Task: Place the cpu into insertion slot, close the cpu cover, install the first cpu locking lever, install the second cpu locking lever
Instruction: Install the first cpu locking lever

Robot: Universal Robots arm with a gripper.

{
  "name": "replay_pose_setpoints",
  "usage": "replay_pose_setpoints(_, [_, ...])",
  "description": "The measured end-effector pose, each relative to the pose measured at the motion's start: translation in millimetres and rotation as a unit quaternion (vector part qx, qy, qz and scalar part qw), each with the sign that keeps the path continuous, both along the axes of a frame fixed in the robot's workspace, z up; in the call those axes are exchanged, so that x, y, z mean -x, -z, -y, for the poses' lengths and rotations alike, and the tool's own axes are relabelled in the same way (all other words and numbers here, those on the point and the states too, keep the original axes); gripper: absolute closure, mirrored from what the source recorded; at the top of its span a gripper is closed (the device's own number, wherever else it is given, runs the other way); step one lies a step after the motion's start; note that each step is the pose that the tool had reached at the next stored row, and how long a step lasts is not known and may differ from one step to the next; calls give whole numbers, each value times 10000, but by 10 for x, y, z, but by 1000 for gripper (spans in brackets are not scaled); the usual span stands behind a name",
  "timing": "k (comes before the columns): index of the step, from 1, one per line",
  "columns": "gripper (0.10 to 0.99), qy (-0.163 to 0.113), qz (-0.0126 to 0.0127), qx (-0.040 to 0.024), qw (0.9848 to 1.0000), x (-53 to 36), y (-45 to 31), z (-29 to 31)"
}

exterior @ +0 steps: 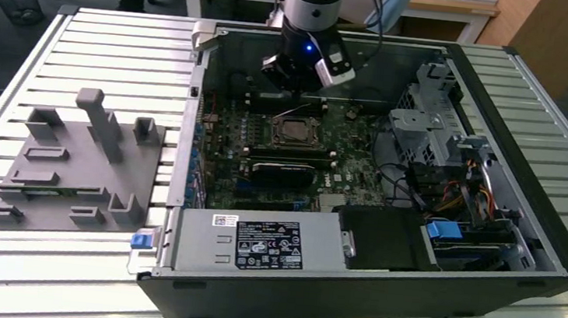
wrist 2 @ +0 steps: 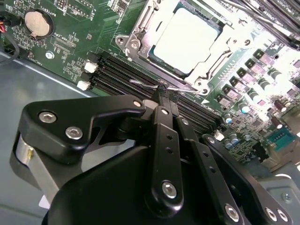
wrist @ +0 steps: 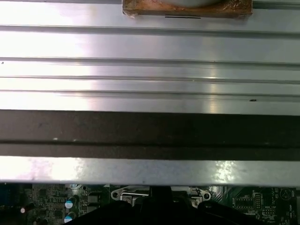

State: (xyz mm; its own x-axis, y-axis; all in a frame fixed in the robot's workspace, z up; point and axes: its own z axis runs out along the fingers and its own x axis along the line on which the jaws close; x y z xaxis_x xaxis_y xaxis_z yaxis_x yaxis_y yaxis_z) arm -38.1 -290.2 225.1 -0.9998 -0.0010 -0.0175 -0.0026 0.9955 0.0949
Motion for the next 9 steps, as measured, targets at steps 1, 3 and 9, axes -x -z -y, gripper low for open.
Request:
replay_pose_setpoints(1, [965,-44,0,0,10000,-2,5,0])
replay_pose_setpoints(3, [965,-111,0,1,9999,-9,11,0])
replay_pose_setpoints(9, [965,-126,0,1,9999,-48,24,-10])
